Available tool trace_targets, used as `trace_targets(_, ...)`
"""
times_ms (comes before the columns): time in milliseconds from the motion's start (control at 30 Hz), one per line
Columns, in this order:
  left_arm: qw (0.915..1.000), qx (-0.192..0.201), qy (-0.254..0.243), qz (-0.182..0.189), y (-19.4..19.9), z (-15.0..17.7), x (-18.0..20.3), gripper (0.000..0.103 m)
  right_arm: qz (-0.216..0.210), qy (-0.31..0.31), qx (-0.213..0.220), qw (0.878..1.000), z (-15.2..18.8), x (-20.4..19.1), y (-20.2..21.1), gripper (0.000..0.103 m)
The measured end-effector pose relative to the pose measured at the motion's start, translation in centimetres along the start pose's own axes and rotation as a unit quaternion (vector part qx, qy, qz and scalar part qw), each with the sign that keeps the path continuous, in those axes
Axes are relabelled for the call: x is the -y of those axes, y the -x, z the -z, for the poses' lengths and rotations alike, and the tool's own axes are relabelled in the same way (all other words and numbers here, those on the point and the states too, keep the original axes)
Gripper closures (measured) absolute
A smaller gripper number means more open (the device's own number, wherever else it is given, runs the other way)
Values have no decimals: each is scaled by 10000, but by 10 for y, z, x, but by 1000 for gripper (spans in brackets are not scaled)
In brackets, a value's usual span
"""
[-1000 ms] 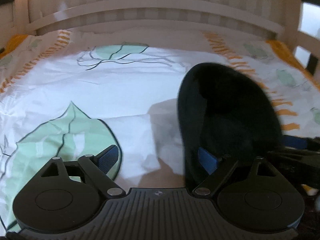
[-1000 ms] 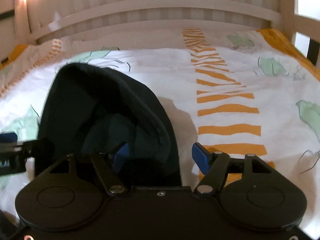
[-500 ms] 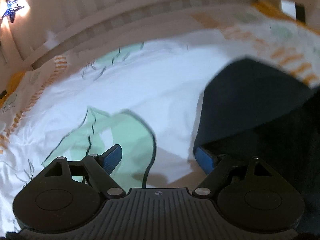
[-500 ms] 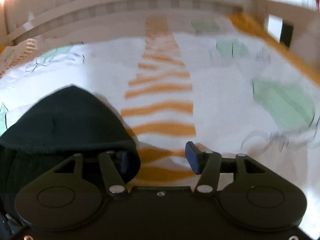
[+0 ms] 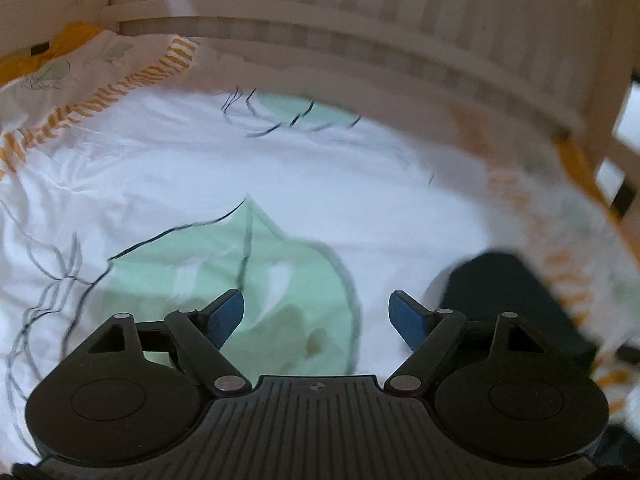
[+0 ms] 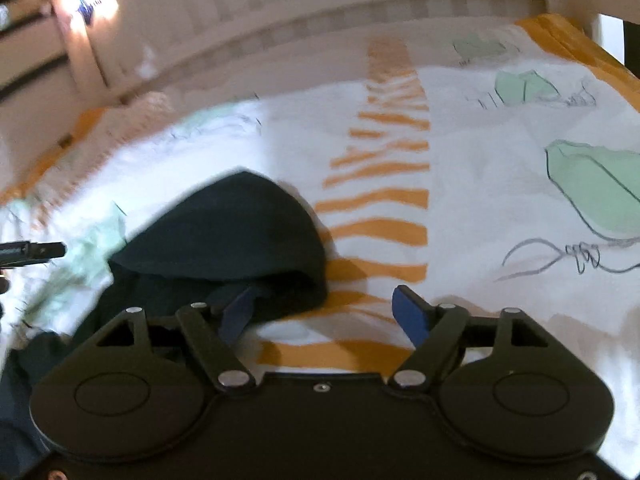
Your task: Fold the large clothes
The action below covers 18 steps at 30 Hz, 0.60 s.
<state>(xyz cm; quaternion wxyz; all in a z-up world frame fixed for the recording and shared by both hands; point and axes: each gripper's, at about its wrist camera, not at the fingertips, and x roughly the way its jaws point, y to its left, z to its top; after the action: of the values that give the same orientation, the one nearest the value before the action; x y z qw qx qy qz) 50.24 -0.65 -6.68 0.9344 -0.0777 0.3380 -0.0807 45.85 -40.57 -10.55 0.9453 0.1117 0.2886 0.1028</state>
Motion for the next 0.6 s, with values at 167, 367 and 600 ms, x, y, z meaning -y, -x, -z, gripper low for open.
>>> trace_targets(167, 9987, -30, 115, 489, -13, -7, 44, 24, -193, -256, 172, 9993, -22, -13, -15, 24)
trace_targets(367, 9967, -431, -206, 660, -55, 11, 85, 24, -257, -80, 129, 9996, -39, -35, -44, 24)
trace_targets(600, 9945, -909, 19, 522, -103, 42, 70, 15, -96, 254, -79, 9996, -53, -49, -76, 24)
